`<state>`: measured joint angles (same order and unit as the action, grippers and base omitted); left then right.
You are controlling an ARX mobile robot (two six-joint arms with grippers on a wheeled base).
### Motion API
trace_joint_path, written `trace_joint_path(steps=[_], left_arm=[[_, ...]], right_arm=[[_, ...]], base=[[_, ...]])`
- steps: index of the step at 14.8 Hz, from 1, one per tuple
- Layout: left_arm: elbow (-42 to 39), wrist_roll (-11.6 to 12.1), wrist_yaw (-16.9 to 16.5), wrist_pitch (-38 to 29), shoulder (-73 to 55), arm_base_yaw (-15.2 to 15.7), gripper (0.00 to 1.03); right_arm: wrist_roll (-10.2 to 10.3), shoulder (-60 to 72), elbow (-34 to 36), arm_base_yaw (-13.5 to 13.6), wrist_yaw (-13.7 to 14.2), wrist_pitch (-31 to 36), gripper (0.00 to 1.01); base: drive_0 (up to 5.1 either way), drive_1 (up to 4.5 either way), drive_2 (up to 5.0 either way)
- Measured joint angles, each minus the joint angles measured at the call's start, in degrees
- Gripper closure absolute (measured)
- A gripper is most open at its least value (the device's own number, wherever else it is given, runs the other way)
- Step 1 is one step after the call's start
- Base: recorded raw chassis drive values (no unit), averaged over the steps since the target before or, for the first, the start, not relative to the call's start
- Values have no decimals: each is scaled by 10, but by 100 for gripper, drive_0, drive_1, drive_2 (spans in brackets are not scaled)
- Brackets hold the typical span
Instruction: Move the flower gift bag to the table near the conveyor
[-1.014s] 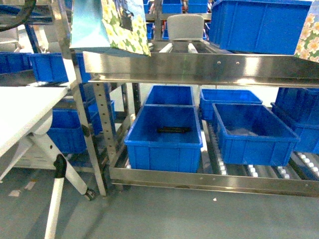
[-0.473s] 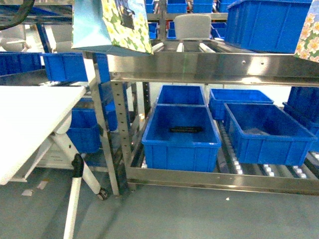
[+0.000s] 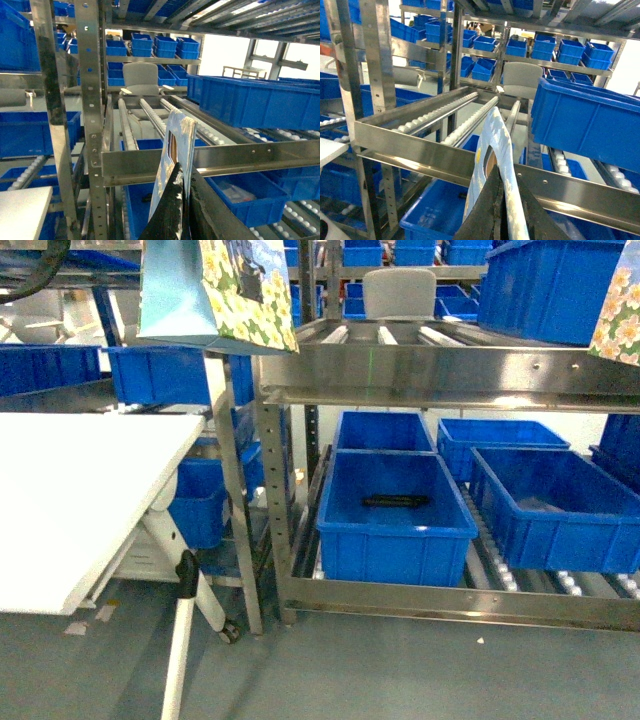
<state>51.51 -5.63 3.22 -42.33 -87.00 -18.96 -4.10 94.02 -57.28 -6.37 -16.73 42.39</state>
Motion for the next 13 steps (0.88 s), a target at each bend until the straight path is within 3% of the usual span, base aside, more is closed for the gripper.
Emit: trace_joint_path(steps=[13], left_arm=[[0, 0, 0, -1, 0, -1, 101]], right_arm=[[0, 0, 0, 0, 0, 1, 99]], base=[[-493, 248, 248]])
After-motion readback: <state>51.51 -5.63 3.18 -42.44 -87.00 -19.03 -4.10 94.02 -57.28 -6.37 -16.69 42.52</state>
